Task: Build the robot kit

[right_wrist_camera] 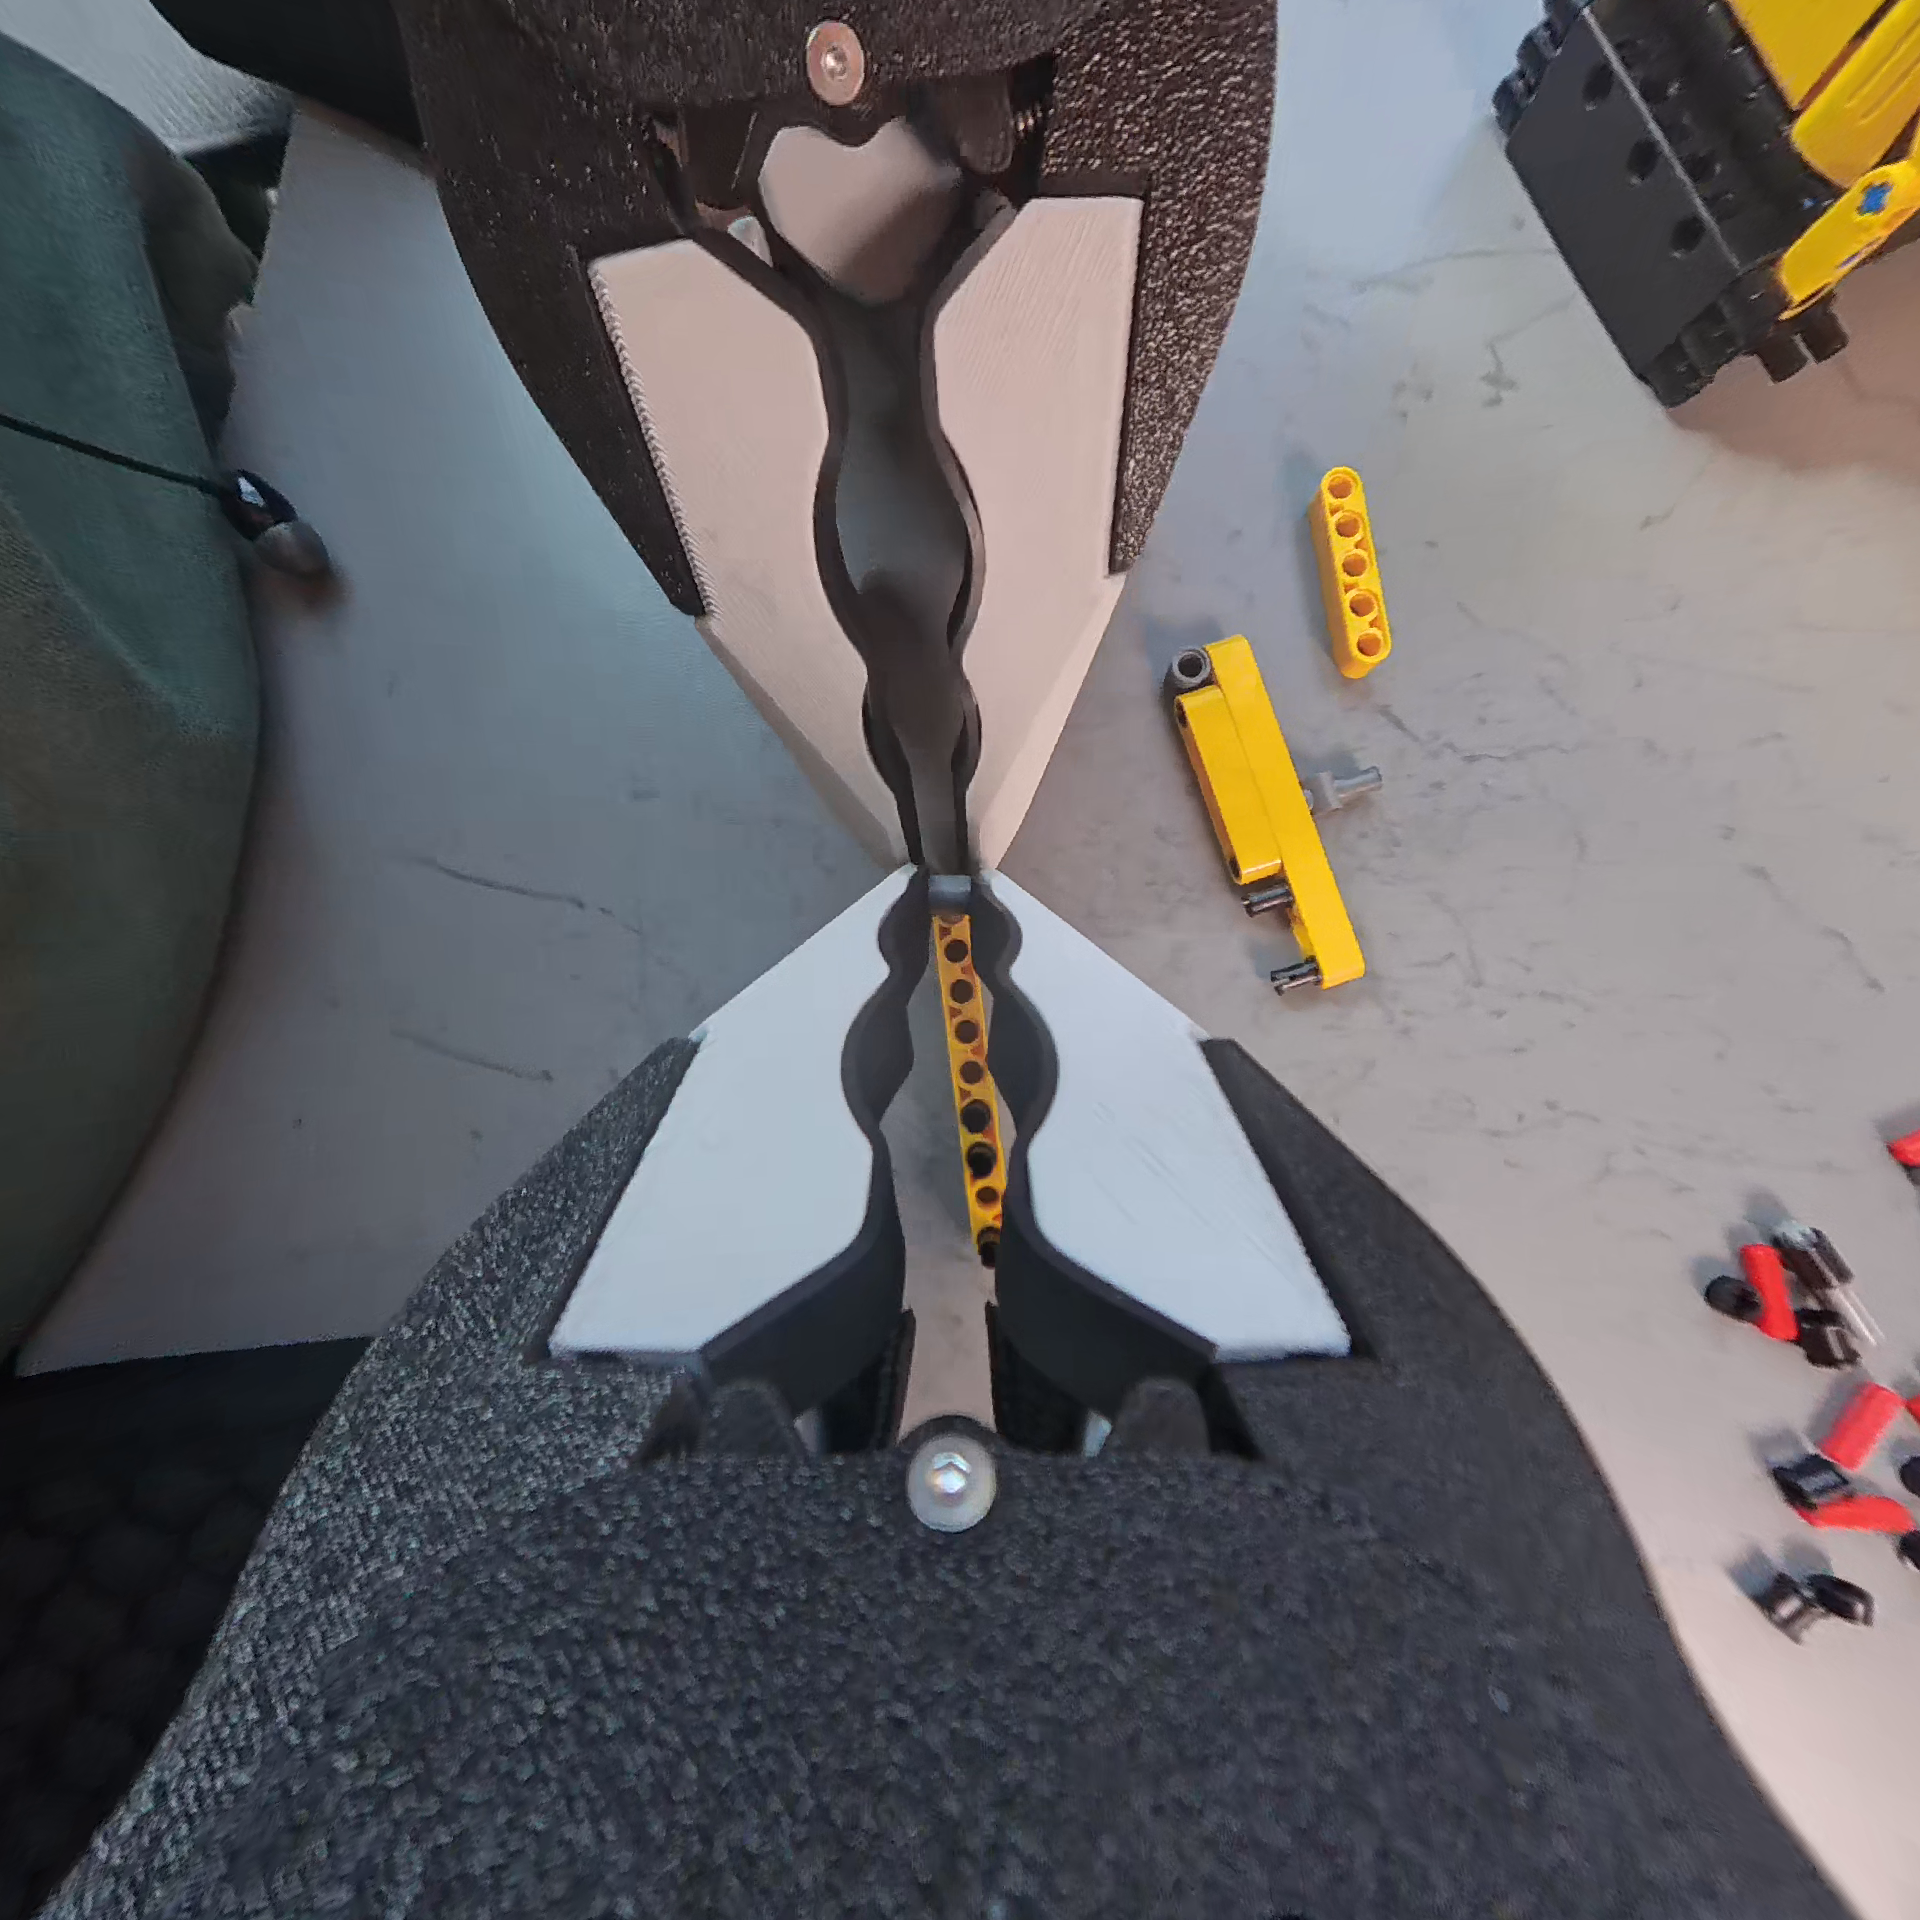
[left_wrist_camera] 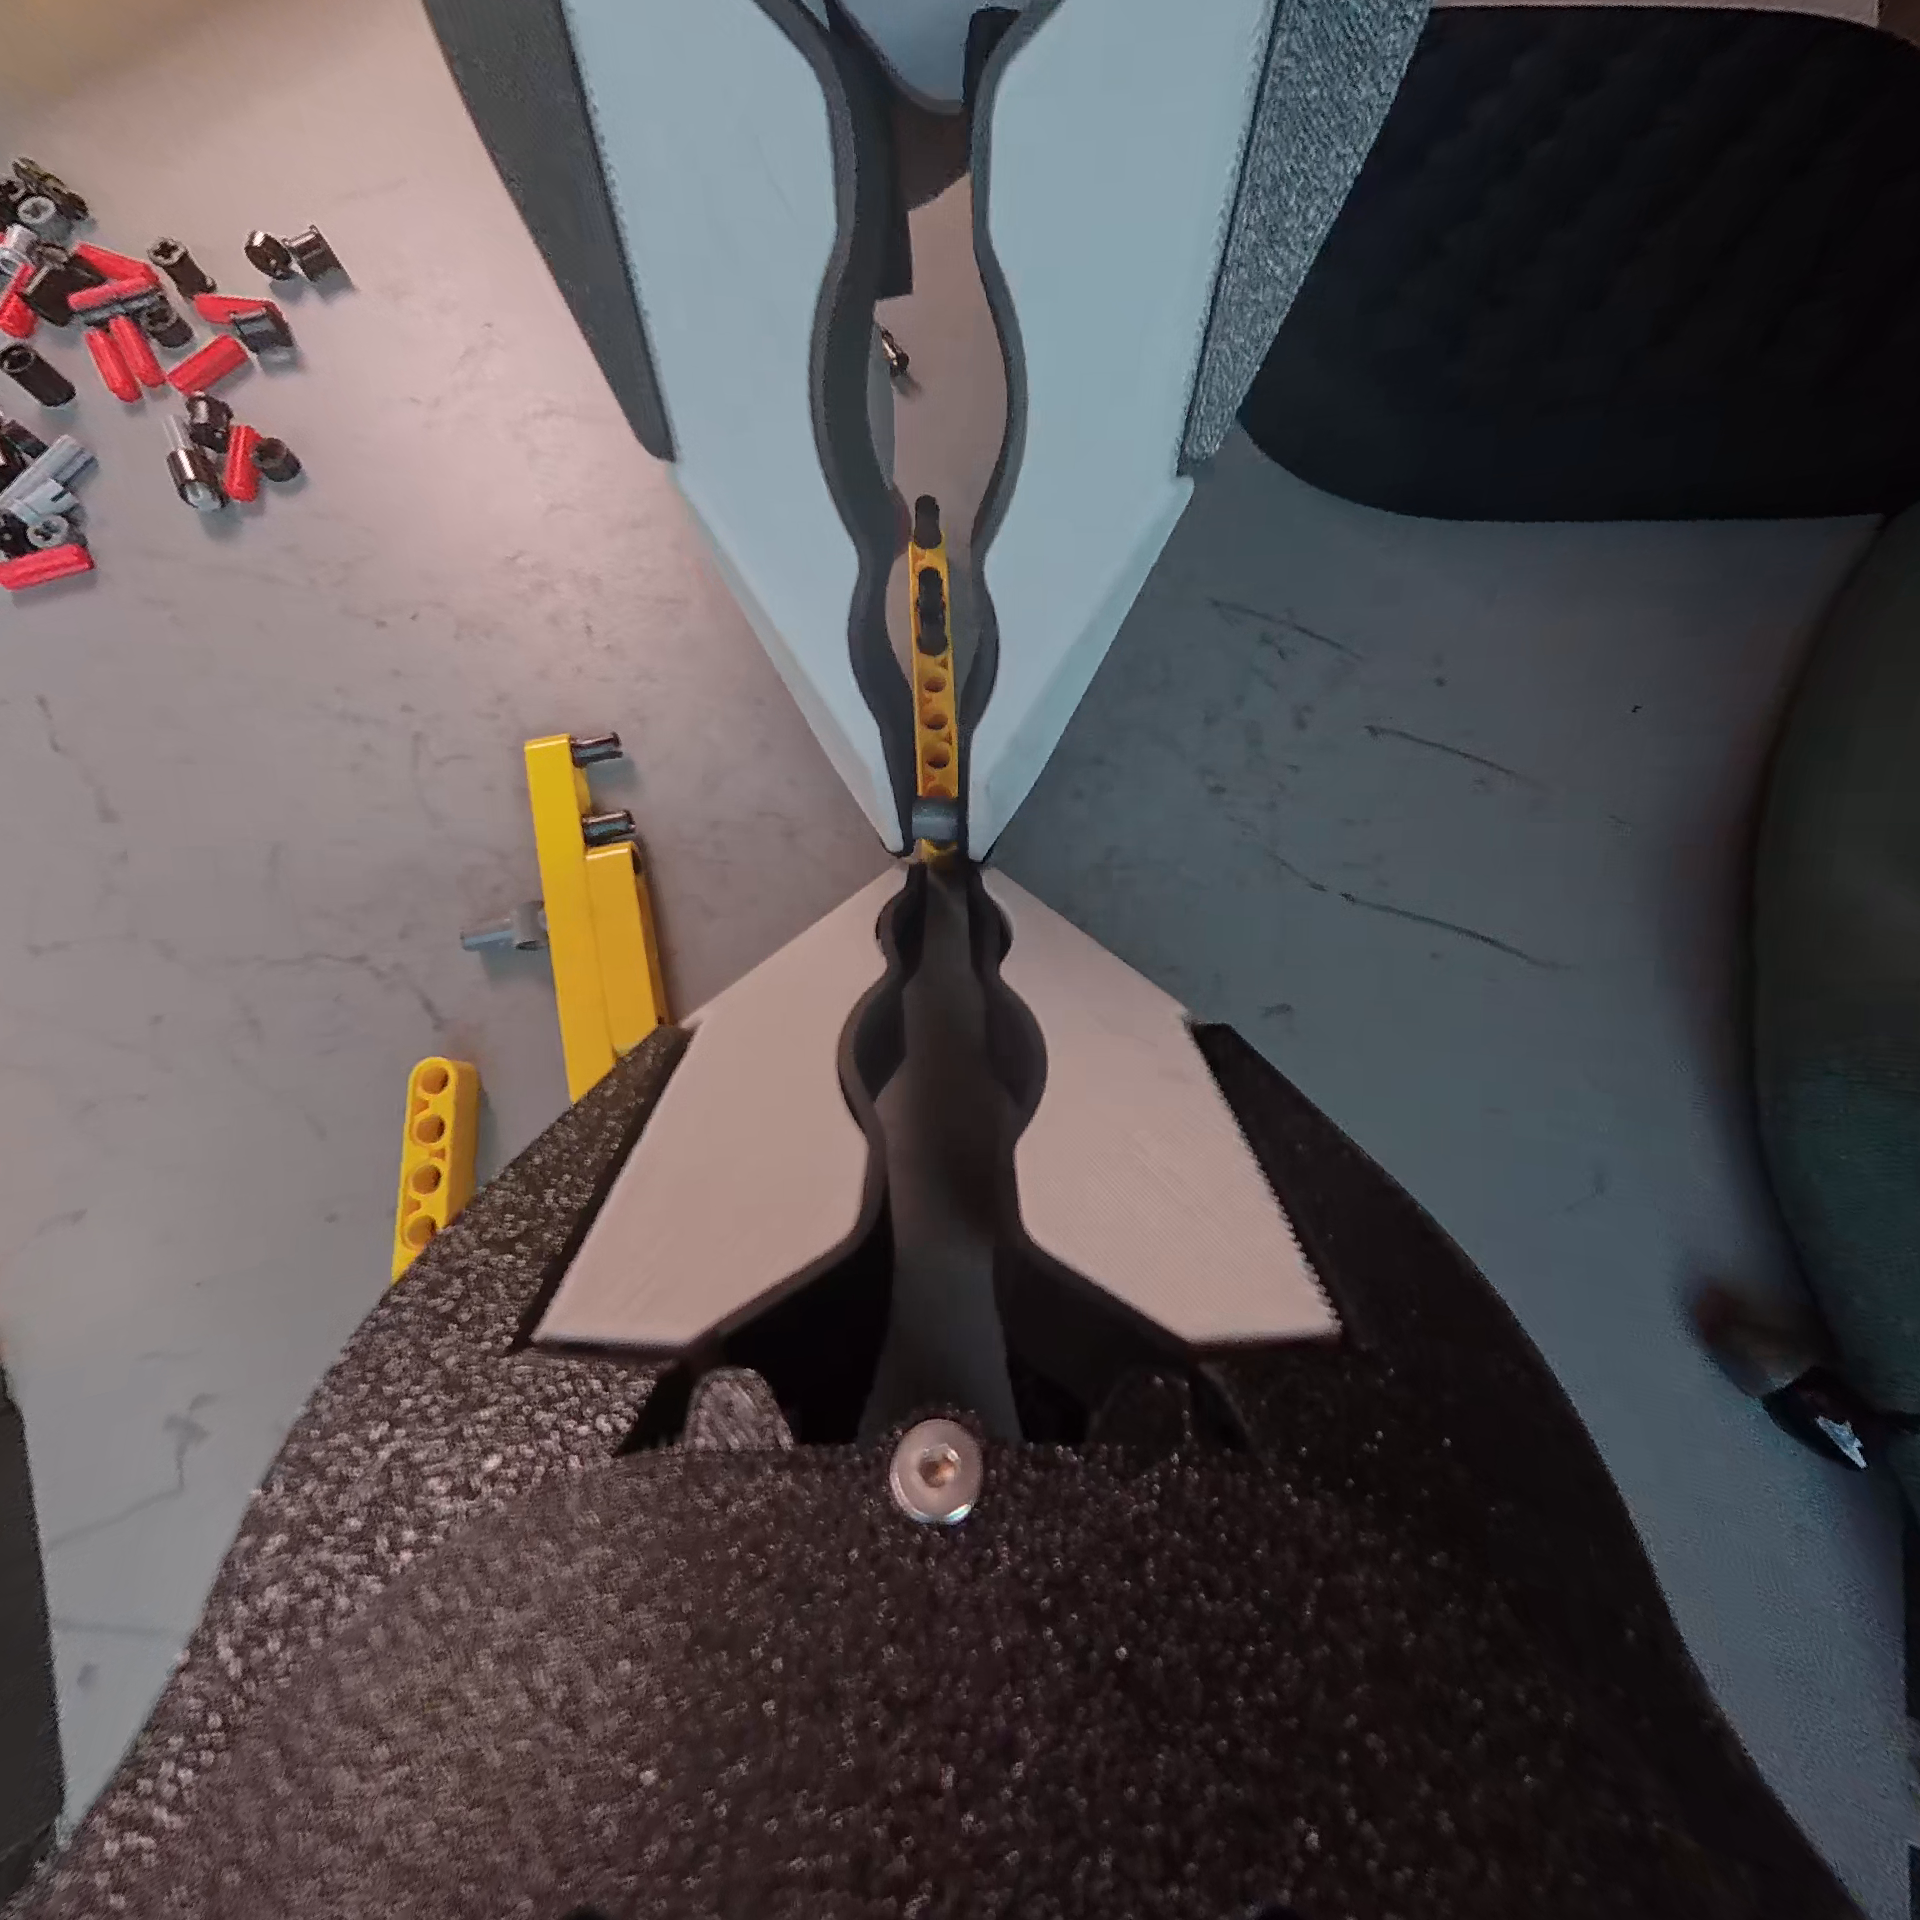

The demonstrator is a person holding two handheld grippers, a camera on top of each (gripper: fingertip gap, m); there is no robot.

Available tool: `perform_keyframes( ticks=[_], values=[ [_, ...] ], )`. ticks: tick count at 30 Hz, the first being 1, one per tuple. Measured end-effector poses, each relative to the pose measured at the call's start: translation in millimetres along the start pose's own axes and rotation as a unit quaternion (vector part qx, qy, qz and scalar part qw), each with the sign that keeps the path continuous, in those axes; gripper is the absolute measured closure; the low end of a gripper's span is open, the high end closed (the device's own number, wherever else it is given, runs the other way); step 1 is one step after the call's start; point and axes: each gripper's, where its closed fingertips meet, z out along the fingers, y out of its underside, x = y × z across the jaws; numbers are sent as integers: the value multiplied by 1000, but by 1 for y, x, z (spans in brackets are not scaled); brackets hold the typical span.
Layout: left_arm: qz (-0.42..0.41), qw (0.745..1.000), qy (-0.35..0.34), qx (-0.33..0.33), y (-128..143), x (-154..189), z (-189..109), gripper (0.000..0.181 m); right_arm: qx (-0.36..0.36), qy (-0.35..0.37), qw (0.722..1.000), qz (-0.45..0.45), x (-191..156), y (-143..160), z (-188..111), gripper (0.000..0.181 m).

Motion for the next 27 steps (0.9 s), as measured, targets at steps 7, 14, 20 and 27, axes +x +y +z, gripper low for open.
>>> perform_keyframes(
  ticks=[7,14,20,27],
  values=[
    [4,1000,-3,0,0,0,0,174,55,-8,998,20,-2,0,-1,175],
    [2,1000,-2,0,0,0,0,174,69,3,997,23,-2,2,-3,174],
    [3,1000,-4,0,0,0,0,174,49,5,999,3,-3,9,-2,174],
    [-1,1000,0,1,-1,0,0,174,-28,11,998,-50,-3,8,-1,174]
  ],
)
